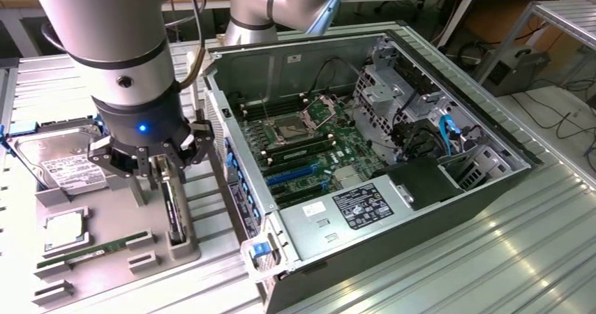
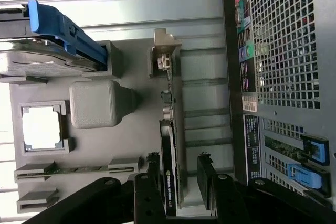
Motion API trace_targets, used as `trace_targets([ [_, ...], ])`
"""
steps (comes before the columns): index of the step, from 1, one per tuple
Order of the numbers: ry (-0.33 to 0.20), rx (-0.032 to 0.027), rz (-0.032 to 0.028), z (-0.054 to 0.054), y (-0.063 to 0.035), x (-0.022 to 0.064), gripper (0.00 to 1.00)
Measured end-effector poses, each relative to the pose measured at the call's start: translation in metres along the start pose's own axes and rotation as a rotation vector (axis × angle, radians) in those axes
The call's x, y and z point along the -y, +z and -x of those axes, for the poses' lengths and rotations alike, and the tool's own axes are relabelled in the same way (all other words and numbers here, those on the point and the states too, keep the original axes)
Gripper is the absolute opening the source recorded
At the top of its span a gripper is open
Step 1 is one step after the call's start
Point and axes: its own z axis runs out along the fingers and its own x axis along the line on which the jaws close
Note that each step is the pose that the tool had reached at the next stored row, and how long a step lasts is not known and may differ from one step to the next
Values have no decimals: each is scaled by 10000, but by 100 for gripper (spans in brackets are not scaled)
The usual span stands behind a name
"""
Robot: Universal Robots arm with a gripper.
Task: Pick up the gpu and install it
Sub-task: 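Pick up the gpu and move the gpu toward the slot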
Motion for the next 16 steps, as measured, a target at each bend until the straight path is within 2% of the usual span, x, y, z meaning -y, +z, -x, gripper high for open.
trace_targets([
  [8,-1,0,0,-2,67,3,42],
  [16,0,0,0,-3,90,4,42],
])
